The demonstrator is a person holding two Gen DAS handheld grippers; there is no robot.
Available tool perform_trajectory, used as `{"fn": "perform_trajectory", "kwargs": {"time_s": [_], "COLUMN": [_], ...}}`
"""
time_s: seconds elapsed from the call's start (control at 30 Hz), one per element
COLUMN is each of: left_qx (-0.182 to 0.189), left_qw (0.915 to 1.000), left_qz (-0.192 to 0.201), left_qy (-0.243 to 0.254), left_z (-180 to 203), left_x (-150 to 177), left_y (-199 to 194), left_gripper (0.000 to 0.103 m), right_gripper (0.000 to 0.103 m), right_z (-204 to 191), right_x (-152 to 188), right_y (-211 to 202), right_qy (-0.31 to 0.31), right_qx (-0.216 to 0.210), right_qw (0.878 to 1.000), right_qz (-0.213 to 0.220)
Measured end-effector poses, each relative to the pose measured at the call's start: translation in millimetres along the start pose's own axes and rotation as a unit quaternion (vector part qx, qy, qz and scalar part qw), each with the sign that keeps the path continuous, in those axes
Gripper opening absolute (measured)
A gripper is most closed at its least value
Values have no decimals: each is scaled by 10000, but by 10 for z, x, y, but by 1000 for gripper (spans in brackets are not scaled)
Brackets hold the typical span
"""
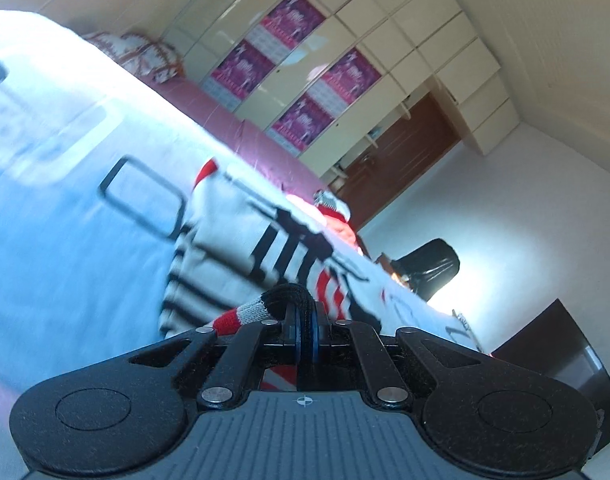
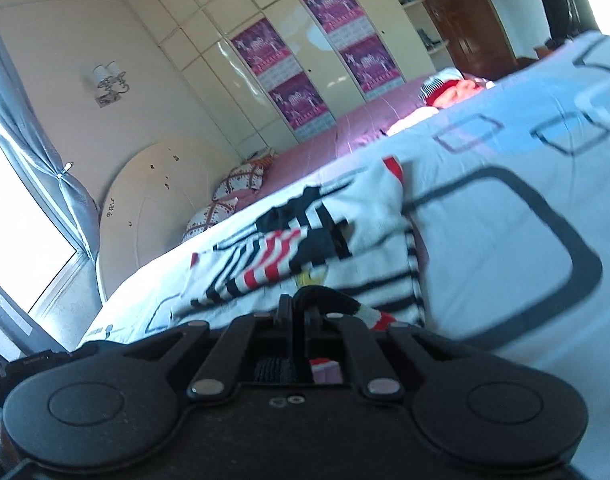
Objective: Fold small clothes
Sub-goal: 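Lift the black hem with both tools and fold it over toward the collar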
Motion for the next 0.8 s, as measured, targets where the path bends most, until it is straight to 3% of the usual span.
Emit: {"fn": "perform_trajectory", "kwargs": {"time_s": [0.33,0.57,0.67,0.7,0.8], "left_qx": [-156,-483,-867,-964,-1260], "left_qw": [9997,9984,9953,9940,9892], "left_qz": [109,-104,-294,-349,-709], "left_qy": [168,266,303,375,249], "left_z": [280,257,163,149,41], "left_x": [-800,-1094,-1144,-1141,-1133], "left_y": [930,1775,2178,2333,2763], "left_gripper": [5,5,5,5,5], "right_gripper": [6,6,6,9,31], "right_z": [329,920,1222,1318,1618], "right_x": [-944,-1263,-1340,-1351,-1379], "right_y": [883,1687,2044,2170,2507], "right_qy": [-16,477,823,898,1077], "right_qx": [-194,-360,-399,-354,-73], "right_qw": [9998,9978,9951,9944,9932], "right_qz": [-87,-287,-379,-430,-444]}}
Point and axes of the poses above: each gripper's, at about its wrist camera, not at the fingertips, and y roughly the way its jaws point, z to its right, x to its underside, the point moved 4 cm from there along y, roughly the way its jaws point, and after that the axes turned 12 degrees about -x, right-handed, at the moved point
